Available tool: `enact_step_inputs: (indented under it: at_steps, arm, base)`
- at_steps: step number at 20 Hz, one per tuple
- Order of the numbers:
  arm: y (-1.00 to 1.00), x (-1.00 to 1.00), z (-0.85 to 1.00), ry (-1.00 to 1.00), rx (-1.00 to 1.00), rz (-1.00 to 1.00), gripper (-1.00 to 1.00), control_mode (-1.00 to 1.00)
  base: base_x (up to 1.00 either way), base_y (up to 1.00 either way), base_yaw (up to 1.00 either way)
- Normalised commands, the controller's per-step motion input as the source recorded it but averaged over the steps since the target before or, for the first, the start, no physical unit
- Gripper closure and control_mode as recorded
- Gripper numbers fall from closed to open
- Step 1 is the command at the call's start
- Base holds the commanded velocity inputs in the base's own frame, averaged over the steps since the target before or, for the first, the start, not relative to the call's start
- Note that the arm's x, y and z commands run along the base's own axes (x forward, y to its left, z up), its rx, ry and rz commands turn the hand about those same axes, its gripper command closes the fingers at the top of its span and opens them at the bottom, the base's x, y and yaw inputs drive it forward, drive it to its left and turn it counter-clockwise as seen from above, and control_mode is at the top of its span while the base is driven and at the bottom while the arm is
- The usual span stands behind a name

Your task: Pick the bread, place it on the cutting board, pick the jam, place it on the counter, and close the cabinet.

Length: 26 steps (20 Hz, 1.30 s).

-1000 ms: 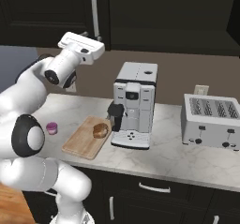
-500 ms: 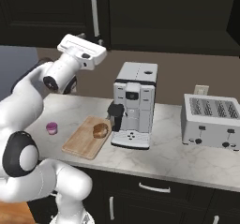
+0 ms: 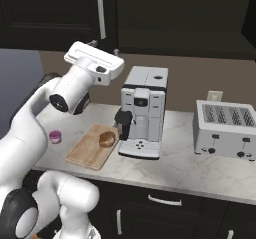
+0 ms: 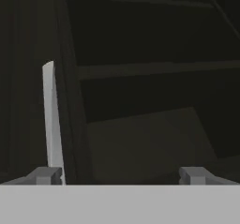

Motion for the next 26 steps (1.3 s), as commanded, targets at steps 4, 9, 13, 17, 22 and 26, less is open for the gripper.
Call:
enact_step_inputs:
  at_steps: [4,9,13,17,22,26]
  arm:
    - [-0.57,-0.81,0.00,0.00,0.00,0.06,-1.00,-1.00]
    - [-0.50,-0.83,0.00,0.00,0.00,0.04,-1.00,-1.00]
    - [-0.52,-0.86,0.00,0.00,0.00,0.03,-1.00,-1.00]
    - [-0.52,-0.86,0.00,0.00,0.00,0.03,-1.00,-1.00]
    - [-0.52,-0.75,0.00,0.00,0.00,0.03,-1.00,-1.00]
    - [-0.56,-0.47,0.00,0.00,0.00,0.04,-1.00,-1.00]
  base:
    - [0.00,0.00,0.00]
    - [0.00,0.00,0.00]
    - [0.00,0.00,0.00]
    - [0.00,0.00,0.00]
    - [0.00,0.00,0.00]
    - [0.00,0.00,0.00]
